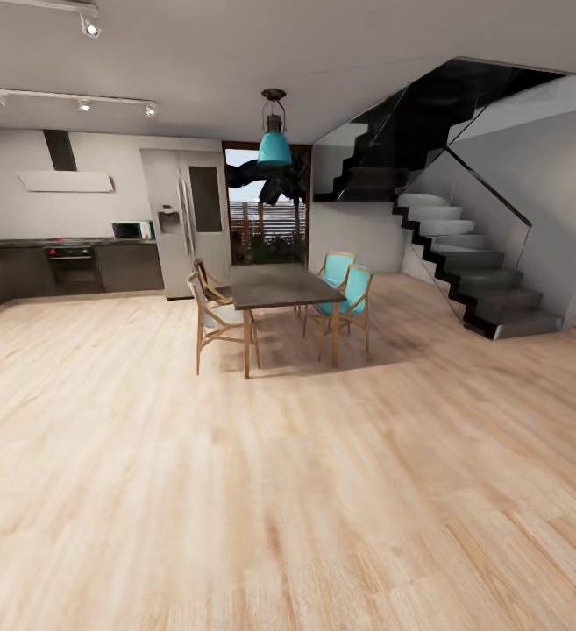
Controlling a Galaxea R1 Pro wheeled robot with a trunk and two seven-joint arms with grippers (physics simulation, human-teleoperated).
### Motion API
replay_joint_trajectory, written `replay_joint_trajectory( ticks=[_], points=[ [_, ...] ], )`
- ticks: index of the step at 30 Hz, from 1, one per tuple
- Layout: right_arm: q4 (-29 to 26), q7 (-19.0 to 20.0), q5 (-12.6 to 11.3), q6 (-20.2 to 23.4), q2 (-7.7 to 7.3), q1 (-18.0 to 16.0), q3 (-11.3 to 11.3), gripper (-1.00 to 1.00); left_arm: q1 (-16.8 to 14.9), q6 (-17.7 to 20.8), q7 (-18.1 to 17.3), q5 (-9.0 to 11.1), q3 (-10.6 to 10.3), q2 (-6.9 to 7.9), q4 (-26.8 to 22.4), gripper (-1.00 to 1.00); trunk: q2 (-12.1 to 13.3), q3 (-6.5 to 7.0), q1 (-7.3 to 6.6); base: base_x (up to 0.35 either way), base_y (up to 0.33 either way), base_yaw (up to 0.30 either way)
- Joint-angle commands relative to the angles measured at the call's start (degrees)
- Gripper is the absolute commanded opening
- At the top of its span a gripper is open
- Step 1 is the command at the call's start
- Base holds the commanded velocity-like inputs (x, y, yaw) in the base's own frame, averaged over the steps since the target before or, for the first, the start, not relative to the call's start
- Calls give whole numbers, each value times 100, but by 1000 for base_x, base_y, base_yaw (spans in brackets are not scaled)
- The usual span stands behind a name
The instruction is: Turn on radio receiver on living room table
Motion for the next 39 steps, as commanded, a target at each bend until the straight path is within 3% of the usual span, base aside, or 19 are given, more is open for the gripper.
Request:
replay_joint_trajectory(
  ticks=[1, 10, 16, 22, 29, 35, 36, 37, 39],
  points=[
    [-18, -8, 0, -16, 33, -33, 5, 100, 33, -25, -30, 9, 5, -33, 6, 100, 1, 0, 1, 0, 0, 0],
    [-18, -8, 9, -24, 312, -206, -3, 100, 216, -36, -27, 6, -8, -322, 0, 100, 1, 0, 1, 0, 0, 0],
    [-26, -8, 9, -68, 314, -211, 5, 100, 218, -55, -17, 8, -36, -513, -97, 100, 1, 0, 1, 0, 0, 0],
    [-221, -21, 20, -261, 205, -219, 22, 100, 218, -74, -20, 9, -43, -545, -290, 100, 1, 0, 1, 0, 0, 0],
    [-448, -21, 61, -469, -21, -263, 13, 100, 218, -32, 14, -1, -50, -552, -516, 100, 1, 0, 1, 0, 0, 0],
    [-642, -10, 230, -332, -214, -384, 0, 100, 137, 144, 164, -26, -42, -525, -709, 100, 1, 0, 1, 0, 0, 0],
    [-2767, -8, 503, 286, -298, -740, -2, 100, 7, 1291, 467, -26, -37, -515, -4067, 100, 1, 0, 1, 0, 0, 0],
    [-2807, -7, 538, 618, -347, -880, -1, 100, -99, 1511, 557, -24, -21, -488, -4218, 100, 1, 0, 1, 0, 0, 0],
    [-2827, 2, 559, 798, -403, -953, -5, 100, -159, 1618, 602, -15, 1, -466, -4289, 100, 1, 0, 1, 0, 0, 0]
  ],
)
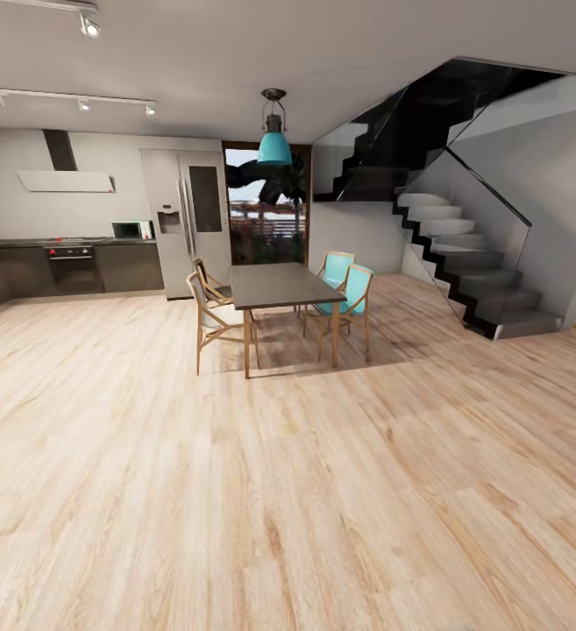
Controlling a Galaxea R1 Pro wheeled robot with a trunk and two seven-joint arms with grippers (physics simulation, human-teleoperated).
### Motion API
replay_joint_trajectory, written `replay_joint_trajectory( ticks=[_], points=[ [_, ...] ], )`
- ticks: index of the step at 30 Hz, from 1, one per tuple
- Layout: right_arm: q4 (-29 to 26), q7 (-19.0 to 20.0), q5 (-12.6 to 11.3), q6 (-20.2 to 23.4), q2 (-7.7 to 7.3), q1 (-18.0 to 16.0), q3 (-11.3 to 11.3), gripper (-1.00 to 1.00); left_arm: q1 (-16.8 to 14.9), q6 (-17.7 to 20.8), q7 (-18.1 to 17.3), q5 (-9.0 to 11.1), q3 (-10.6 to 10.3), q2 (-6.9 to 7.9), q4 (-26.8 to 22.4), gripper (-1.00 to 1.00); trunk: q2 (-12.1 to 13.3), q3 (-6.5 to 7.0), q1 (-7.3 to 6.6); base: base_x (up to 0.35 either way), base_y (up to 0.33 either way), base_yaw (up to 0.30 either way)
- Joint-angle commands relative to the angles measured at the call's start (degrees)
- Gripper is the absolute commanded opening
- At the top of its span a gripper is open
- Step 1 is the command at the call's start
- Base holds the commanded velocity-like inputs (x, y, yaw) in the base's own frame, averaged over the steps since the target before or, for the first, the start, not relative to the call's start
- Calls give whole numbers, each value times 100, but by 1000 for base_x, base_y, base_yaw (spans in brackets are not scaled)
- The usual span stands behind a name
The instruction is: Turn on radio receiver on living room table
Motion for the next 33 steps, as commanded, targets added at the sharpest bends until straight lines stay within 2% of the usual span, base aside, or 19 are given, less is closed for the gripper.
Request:
replay_joint_trajectory(
  ticks=[1, 6, 13, 33],
  points=[
    [-7, 23, 5, 95, -81, 118, -14, 100, -23, 60, 18, 17, 19, -3, 70, 100, 0, -3, 0, 0, 0, 0],
    [3, 39, 30, 105, -137, 93, 14, 100, -43, -1, 10, 24, 34, 9, 101, 100, 0, -3, 0, 0, 0, 0],
    [29, 43, 14, 64, -146, 87, 36, 100, -48, -514, 34, 10, 76, 38, 202, 100, 0, -3, 0, 0, 0, -67],
    [34, 43, 17, 50, -143, 87, 17, 100, -49, -630, 49, 1, 75, 28, 386, 100, 0, -3, 0, 0, 0, -264]
  ],
)
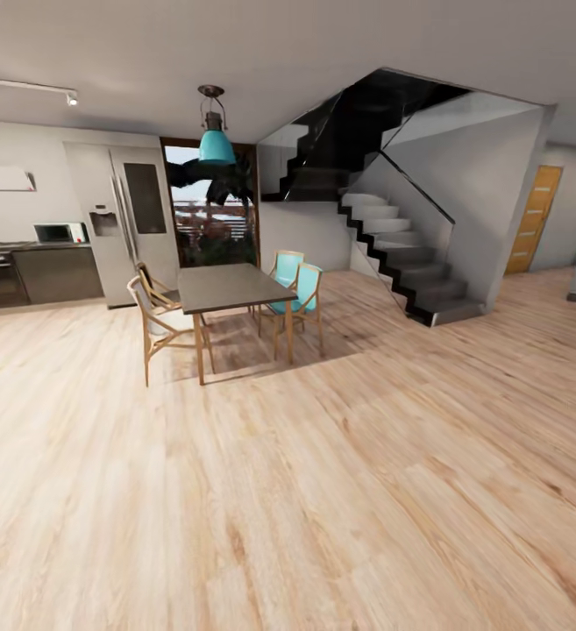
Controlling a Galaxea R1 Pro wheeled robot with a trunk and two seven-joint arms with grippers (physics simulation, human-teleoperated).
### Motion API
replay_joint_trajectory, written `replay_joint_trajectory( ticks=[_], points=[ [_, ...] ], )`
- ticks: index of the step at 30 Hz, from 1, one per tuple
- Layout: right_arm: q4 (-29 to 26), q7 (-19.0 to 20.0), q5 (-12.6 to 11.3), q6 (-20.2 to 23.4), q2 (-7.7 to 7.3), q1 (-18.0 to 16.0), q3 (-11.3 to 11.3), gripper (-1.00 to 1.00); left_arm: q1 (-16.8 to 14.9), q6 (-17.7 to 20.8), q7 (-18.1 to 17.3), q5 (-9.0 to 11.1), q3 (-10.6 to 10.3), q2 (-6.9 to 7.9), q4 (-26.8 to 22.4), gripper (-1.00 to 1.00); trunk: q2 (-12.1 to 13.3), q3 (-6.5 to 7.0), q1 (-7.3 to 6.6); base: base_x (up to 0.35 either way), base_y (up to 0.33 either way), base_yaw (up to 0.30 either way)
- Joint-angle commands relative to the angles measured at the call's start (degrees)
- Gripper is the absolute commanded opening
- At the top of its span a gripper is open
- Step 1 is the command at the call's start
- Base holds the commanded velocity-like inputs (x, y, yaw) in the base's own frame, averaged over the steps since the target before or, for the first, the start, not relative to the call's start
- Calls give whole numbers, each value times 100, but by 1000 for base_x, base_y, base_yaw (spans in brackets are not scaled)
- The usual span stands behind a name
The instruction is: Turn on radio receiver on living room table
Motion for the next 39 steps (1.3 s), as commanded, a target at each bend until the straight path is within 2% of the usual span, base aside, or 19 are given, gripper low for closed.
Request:
replay_joint_trajectory(
  ticks=[1, 9, 12, 16, 39],
  points=[
    [0, 0, -2, 0, 0, 0, -8, 100, 0, 0, -2, 0, 0, 0, 5, 100, 0, 0, 0, 0, 0, -284],
    [67, 0, -47, -68, -6, 0, -32, 100, 0, -15, -6, 0, -26, 5, 181, 100, 0, 0, 0, 0, 0, -288],
    [280, -3, -57, -506, -8, 0, -32, 100, 0, -17, -6, -8, -24, 7, 199, 100, 0, 0, 0, 0, 0, -292],
    [411, -8, -59, -707, -9, 3, -31, 100, 0, -17, 1, -12, -27, 1, 203, 100, 0, 0, 0, 0, 0, -293],
    [748, -9, -37, -757, 58, 9, 12, 100, 0, -17, 2, -7, -29, -14, 205, 100, 0, 0, 0, 0, 0, -295]
  ],
)
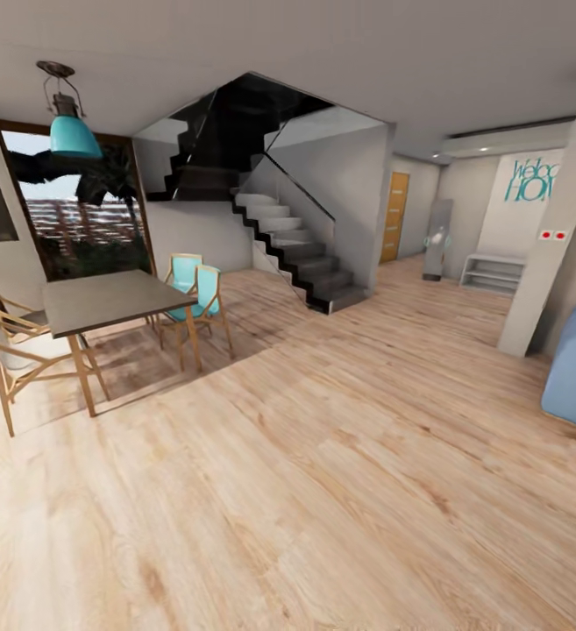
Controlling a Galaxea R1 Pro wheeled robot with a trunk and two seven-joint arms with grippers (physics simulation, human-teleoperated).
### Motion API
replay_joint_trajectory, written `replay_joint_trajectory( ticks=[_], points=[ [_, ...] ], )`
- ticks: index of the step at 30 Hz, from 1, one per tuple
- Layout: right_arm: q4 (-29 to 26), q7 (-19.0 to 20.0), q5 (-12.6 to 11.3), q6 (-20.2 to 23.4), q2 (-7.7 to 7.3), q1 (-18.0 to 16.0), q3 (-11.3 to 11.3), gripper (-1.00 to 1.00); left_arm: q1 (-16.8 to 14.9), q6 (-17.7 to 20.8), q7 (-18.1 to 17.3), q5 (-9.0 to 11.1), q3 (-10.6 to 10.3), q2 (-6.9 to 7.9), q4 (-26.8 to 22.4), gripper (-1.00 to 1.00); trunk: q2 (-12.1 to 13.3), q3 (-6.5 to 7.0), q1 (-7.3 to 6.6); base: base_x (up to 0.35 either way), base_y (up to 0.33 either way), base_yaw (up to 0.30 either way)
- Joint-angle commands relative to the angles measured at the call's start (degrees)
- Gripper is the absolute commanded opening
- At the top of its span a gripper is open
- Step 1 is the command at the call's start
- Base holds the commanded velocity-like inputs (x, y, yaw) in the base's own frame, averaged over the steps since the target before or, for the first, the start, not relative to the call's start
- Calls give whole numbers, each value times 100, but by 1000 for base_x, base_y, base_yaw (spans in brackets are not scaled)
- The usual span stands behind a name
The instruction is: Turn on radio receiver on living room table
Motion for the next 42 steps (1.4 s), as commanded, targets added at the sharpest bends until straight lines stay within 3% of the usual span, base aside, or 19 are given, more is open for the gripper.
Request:
replay_joint_trajectory(
  ticks=[1, 42],
  points=[
    [3, 0, 2, 0, 1, 0, 0, 100, 0, 0, 0, -6, 0, 0, -1, 100, 0, 0, 0, 0, 0, -287],
    [8, 0, 19, -9, -3, 0, -2, 100, 0, 0, 0, -37, -19, -13, -2, 100, 0, 0, 0, 0, 0, -280]
  ],
)
